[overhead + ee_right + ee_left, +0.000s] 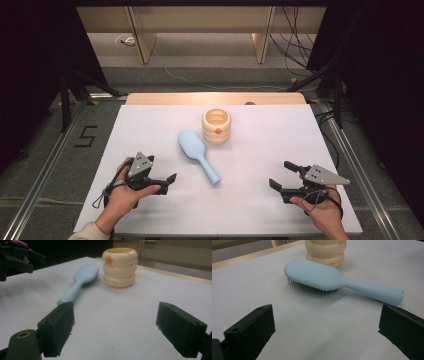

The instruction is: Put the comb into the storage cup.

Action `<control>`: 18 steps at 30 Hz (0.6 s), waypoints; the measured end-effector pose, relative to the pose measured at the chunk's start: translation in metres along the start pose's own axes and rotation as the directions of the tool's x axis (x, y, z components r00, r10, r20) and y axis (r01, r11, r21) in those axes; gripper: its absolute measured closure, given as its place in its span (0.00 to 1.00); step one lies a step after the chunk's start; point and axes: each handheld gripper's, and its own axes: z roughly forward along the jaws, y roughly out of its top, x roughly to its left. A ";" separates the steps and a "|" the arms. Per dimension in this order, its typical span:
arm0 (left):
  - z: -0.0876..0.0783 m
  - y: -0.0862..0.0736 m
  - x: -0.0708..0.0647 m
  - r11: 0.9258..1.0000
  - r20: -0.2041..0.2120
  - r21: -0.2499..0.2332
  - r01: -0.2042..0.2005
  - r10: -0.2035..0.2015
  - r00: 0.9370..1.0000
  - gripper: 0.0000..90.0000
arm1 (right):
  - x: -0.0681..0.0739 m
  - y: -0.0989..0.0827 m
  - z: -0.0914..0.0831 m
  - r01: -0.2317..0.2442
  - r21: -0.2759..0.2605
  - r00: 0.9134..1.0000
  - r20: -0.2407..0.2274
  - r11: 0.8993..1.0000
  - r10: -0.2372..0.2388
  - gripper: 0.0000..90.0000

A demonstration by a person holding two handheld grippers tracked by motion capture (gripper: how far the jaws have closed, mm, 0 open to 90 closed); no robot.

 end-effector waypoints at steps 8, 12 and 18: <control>0.001 0.001 -0.001 1.000 0.003 0.003 0.012 -0.012 1.000 0.03 | 0.000 -0.001 0.000 -0.002 0.009 1.000 0.005 1.000 0.002 0.18; 0.004 0.010 -0.008 1.000 0.024 -0.020 0.021 -0.021 0.999 0.21 | 0.000 0.000 0.001 -0.002 0.008 1.000 0.009 1.000 0.002 0.18; 0.024 0.029 -0.027 0.999 0.076 -0.033 -0.004 0.006 0.997 0.50 | -0.001 -0.001 0.003 -0.004 0.015 1.000 0.013 1.000 0.004 0.18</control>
